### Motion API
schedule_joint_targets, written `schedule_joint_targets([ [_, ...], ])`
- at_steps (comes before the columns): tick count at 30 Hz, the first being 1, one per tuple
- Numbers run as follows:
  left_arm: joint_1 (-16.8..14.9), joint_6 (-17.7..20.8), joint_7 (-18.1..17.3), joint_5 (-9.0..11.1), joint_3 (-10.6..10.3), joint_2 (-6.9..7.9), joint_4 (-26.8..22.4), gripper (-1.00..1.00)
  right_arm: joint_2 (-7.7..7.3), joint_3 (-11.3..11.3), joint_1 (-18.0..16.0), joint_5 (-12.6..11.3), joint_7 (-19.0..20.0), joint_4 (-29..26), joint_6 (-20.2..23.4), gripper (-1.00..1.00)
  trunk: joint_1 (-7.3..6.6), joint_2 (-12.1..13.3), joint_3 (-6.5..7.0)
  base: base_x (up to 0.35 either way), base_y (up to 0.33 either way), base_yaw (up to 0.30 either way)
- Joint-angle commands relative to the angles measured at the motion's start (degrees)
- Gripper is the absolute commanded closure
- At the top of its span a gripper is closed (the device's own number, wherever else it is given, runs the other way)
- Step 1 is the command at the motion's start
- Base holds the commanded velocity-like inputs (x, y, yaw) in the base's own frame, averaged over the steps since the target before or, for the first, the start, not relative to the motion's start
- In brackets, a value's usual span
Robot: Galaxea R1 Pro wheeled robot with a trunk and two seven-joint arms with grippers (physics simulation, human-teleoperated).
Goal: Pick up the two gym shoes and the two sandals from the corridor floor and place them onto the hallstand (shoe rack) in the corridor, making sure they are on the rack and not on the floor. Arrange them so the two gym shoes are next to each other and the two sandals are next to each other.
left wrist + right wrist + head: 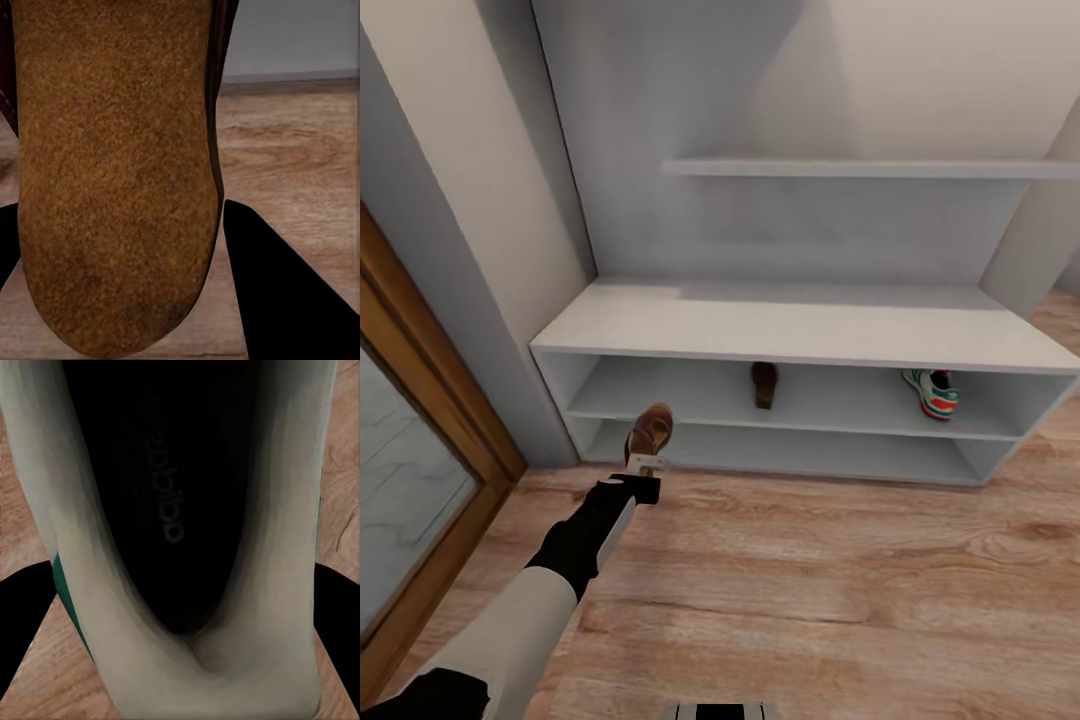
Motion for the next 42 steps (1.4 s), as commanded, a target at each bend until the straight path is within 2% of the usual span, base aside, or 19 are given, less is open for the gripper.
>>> schedule_joint_targets([
  [1, 0.0, 0.3, 0.3, 0.2, -0.2, 0.05, -0.1, 1.00, 0.02, -0.4, -0.1, 0.5, 0.4, 0.1, -0.2, 1.00, 0.02, 0.0, -0.04, 0.281, -0.155, -0.031],
  [14, 0.0, 0.1, 0.3, 0.1, -0.2, 0.24, 0.0, 1.00, 0.03, -0.4, -0.1, 0.4, 0.4, 0.1, -0.2, 1.00, 0.02, 0.0, -0.04, 0.298, -0.150, -0.174],
  [25, 0.1, 0.0, 0.3, 0.1, -0.2, 0.30, 0.0, 1.00, 0.02, -0.4, -0.1, 0.4, 0.4, 0.1, -0.2, 1.00, 0.02, 0.0, -0.04, 0.308, -0.111, -0.015],
  [42, 0.1, -0.3, 0.3, 0.2, -0.4, 0.26, 0.0, 1.00, 0.03, -0.3, 0.0, 0.5, 0.4, 0.1, -0.2, 1.00, 0.02, 0.0, -0.04, 0.132, -0.079, 0.000],
])
